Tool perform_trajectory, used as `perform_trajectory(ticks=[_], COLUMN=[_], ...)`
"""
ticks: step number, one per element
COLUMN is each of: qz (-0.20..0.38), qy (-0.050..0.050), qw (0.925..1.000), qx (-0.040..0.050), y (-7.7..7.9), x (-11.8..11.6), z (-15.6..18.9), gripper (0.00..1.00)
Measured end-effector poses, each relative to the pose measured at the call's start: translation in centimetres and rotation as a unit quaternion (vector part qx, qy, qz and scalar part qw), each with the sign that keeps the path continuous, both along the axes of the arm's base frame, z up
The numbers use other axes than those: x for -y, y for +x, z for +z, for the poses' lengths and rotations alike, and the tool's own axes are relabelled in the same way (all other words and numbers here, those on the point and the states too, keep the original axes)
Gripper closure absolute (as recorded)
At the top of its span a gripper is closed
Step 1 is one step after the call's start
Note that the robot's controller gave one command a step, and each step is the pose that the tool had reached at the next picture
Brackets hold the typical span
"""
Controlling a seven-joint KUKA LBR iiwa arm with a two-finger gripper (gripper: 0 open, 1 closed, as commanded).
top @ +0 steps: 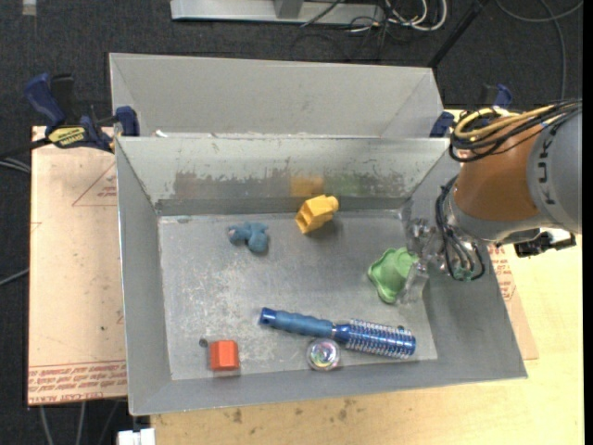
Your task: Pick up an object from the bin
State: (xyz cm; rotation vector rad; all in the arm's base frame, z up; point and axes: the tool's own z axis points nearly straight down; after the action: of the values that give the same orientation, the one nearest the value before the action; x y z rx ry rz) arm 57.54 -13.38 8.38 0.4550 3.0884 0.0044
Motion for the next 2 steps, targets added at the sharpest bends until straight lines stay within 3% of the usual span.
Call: perform_trajectory(ticks=[1,2], qz=[0.159,0.351], qy=[-0.005,-0.011], qw=[0.9873,0.9363], qx=[0.0011,0.0045], y=[2.1,0.9], x=[-4.0,-6.8], z=[-0.1,-0.2], gripper=[0.0,0.0])
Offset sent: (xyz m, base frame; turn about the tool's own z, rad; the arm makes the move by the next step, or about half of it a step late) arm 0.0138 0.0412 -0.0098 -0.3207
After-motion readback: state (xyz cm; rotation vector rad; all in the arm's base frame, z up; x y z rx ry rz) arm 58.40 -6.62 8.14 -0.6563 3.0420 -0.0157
